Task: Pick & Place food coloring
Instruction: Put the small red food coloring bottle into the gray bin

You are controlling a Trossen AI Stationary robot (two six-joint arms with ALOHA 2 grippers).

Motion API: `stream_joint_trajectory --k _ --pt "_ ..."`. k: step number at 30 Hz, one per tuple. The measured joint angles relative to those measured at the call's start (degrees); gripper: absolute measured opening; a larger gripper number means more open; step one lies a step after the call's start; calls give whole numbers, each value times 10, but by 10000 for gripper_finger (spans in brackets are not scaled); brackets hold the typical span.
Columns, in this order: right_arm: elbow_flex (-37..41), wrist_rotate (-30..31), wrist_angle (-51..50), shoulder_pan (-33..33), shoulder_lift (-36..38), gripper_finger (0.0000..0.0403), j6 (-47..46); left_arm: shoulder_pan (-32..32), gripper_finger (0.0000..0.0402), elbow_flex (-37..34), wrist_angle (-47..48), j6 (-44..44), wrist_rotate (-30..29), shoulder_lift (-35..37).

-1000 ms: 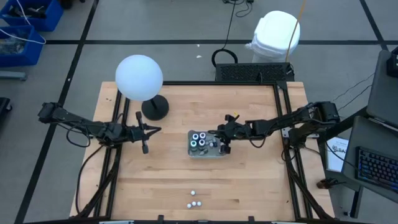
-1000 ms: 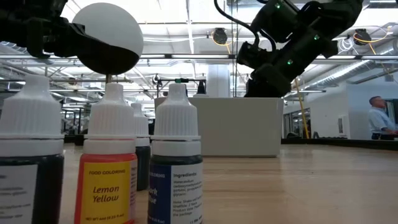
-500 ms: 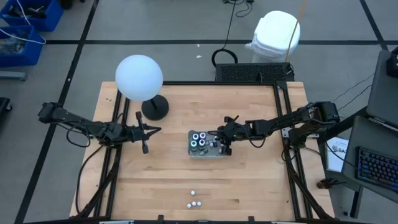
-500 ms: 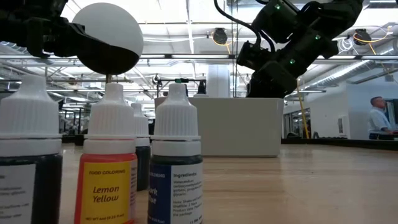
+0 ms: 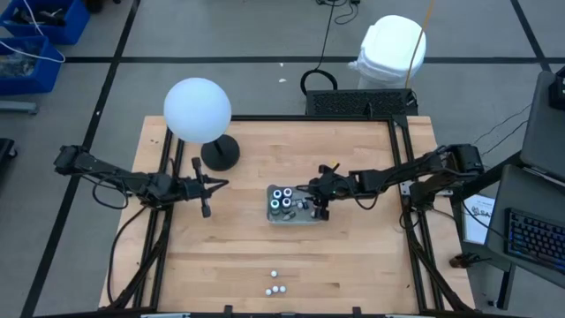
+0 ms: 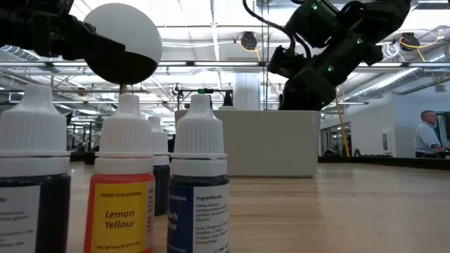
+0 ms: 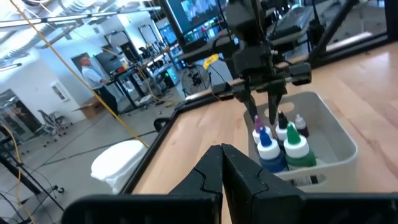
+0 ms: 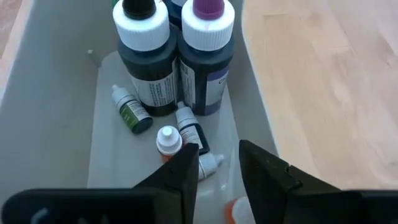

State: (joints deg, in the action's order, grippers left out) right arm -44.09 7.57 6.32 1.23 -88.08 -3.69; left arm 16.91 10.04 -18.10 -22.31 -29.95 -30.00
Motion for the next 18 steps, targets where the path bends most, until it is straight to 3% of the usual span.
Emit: stream_joint_trajectory --k 6,11,18 --pt "0 -1 -34 20 109 96 10 0 10 0 -14 12 1 0" --pt "5 -1 -96 97 245 76 13 0 10 0 -15 36 1 0" --pt "171 9 12 205 395 7 26 0 10 0 -15 54 1 0"
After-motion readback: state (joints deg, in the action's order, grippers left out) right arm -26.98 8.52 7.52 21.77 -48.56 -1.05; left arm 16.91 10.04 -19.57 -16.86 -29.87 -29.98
